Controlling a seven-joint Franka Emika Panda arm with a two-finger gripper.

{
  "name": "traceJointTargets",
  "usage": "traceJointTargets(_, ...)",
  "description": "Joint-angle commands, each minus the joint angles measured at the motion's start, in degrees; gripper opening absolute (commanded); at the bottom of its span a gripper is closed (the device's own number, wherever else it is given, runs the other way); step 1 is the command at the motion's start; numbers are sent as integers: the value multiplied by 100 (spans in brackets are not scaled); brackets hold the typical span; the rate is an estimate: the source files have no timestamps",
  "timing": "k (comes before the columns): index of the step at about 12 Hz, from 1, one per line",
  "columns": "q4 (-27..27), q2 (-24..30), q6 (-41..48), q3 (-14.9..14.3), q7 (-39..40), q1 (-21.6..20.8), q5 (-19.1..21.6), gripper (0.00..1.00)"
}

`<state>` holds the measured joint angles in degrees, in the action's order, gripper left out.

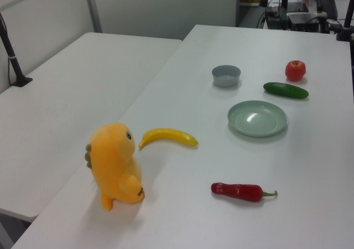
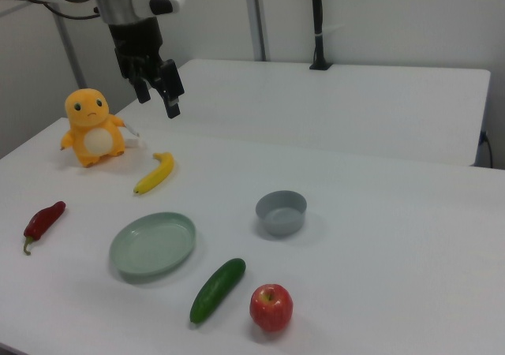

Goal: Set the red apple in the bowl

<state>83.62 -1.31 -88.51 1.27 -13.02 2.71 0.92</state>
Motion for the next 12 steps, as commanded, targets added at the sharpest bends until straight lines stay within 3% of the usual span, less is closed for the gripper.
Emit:
traceJointTargets(1, 599, 262, -600, 4, -148, -95, 162, 100)
traceJointTargets(7, 708, 262, -650, 57, -157, -122, 162, 100)
traceJointTargets(12, 1068, 236, -1008, 364, -149, -139, 154, 100)
